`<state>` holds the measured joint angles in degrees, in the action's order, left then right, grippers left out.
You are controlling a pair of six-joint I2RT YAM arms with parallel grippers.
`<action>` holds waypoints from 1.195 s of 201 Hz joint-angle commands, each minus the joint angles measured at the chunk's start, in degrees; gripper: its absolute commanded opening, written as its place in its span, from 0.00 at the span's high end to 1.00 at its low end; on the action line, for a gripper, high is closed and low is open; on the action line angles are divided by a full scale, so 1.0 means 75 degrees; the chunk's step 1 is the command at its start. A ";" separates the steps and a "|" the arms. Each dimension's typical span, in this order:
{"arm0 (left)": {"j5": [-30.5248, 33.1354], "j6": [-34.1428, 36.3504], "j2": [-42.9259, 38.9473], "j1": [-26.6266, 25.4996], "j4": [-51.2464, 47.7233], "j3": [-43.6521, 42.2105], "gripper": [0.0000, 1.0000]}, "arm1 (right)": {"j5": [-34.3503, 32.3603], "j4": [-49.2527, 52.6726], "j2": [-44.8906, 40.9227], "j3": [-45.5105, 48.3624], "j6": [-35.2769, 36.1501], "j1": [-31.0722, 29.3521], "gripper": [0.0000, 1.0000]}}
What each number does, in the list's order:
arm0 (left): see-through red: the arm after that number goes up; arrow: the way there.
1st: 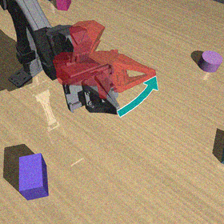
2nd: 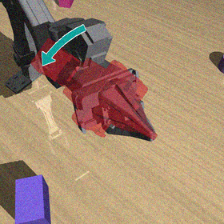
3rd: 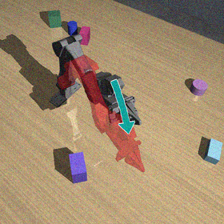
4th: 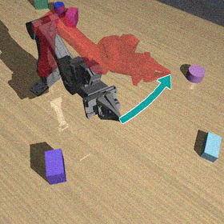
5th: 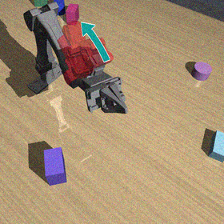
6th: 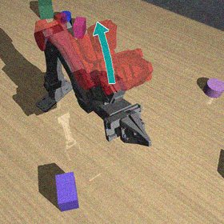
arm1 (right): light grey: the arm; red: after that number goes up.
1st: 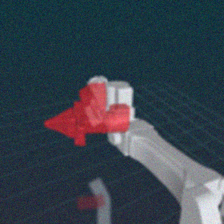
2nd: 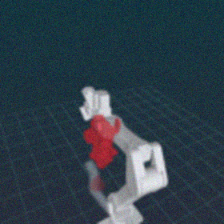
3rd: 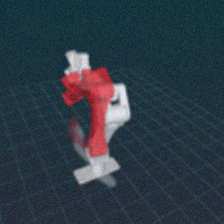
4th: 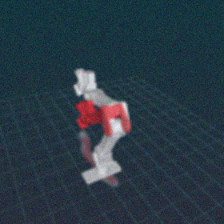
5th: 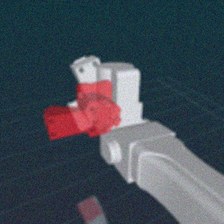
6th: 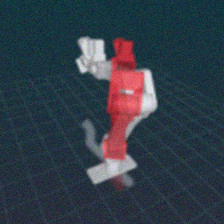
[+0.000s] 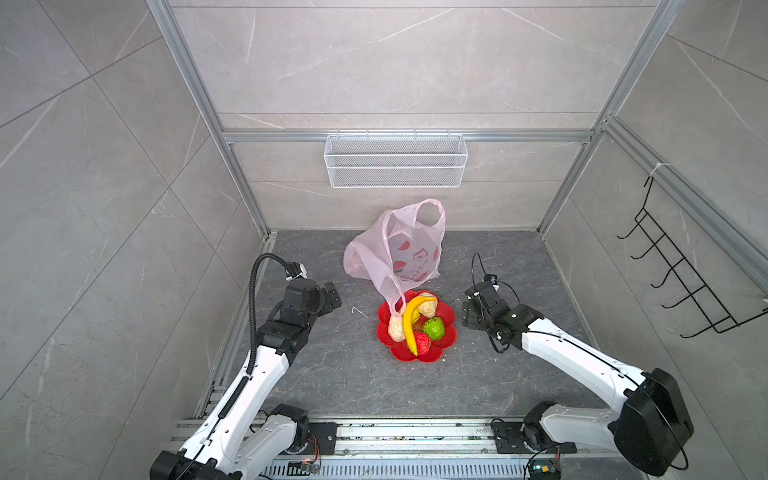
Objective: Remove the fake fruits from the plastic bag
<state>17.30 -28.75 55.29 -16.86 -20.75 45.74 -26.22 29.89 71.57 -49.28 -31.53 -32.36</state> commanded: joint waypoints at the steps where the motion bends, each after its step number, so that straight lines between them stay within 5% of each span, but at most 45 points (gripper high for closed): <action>1: 0.1097 0.0332 0.0171 0.0068 0.0008 0.0171 0.00 | -0.0547 -0.0910 -0.0214 0.0225 0.0371 0.0001 0.01; 114: 0.3061 0.2738 0.0305 0.0822 0.4691 -0.2496 0.00 | -0.1532 -0.4296 -0.0961 0.1581 0.2806 0.0023 0.01; 168: 0.1714 0.3144 0.1474 0.1811 0.6670 -0.2968 0.00 | -0.1685 -0.5045 -0.0626 0.1665 0.3211 0.0046 0.01; 240: 0.0564 0.3627 0.2424 0.1915 0.7728 -0.3131 0.00 | -0.2097 -0.6559 -0.0688 0.2435 0.3957 0.0408 0.01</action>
<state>24.73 -4.03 73.14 -2.83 29.41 23.20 -40.25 -13.30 66.54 -33.47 -4.19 -31.20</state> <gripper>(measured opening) 0.999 0.990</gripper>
